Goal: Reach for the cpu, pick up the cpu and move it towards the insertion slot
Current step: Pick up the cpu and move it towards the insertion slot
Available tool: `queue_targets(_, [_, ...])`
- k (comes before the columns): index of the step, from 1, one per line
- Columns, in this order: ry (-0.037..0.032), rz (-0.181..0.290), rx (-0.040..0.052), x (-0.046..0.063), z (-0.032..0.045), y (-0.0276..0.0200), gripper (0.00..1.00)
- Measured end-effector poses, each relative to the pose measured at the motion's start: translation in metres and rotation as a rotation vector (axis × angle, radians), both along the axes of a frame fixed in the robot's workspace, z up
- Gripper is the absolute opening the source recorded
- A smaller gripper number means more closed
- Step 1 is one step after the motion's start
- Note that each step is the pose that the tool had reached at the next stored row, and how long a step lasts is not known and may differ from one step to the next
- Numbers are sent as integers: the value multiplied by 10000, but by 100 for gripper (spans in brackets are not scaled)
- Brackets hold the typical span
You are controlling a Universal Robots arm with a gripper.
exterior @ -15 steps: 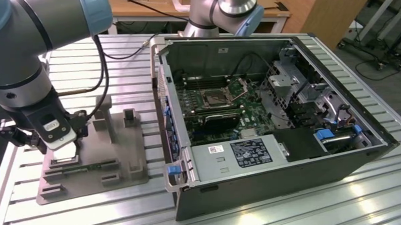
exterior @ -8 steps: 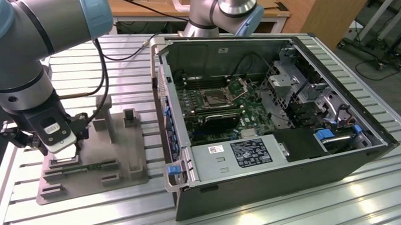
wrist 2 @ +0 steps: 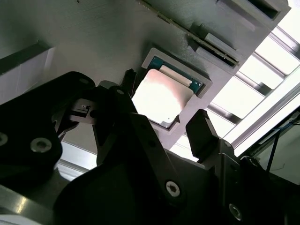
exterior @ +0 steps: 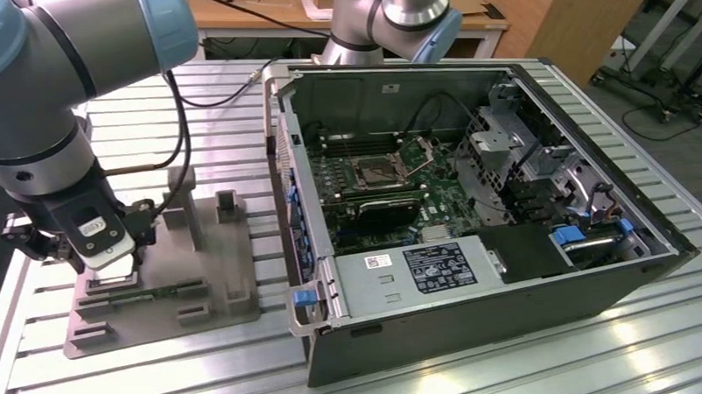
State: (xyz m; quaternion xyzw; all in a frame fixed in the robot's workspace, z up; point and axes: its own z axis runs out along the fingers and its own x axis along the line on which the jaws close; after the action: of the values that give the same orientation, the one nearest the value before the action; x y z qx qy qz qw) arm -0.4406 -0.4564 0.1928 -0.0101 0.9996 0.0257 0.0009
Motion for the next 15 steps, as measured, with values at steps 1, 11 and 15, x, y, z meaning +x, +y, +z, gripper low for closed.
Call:
queue_targets(1, [1,-1,-1,0,-9,0,71])
queue_targets(11, [0,-166,0,1,-83,10,71])
queue_targets(15, [0,-203,0,2,-110,21,71])
